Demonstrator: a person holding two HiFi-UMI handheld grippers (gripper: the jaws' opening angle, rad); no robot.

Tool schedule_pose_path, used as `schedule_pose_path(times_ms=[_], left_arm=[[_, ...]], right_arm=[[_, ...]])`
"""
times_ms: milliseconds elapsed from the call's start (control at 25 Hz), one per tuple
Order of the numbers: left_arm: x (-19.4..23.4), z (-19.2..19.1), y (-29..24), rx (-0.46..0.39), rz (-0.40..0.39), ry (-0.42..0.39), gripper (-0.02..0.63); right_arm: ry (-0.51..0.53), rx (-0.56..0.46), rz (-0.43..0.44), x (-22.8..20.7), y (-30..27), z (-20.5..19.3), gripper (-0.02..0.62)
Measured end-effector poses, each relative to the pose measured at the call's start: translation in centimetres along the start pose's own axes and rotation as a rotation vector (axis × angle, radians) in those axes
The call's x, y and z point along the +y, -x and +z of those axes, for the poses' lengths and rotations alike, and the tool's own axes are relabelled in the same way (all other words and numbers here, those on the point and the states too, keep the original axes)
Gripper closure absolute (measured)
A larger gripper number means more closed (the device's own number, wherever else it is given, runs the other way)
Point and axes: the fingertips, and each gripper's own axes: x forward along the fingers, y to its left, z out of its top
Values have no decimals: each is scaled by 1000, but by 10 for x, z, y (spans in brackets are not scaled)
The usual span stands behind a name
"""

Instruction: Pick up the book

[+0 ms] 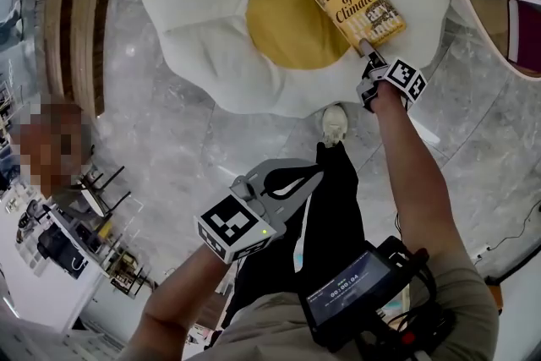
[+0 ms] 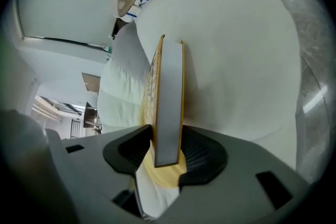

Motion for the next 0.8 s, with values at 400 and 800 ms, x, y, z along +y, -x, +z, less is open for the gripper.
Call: schedule_pose_path(times_ms=[400,800], left_arm=[[8,-3,29,-47,40,13,598],[-28,15,81,-124,35,-26,598]], right_arm=[[-38,19,89,31,6,1,440],[20,86,111,92,61,-34,442]])
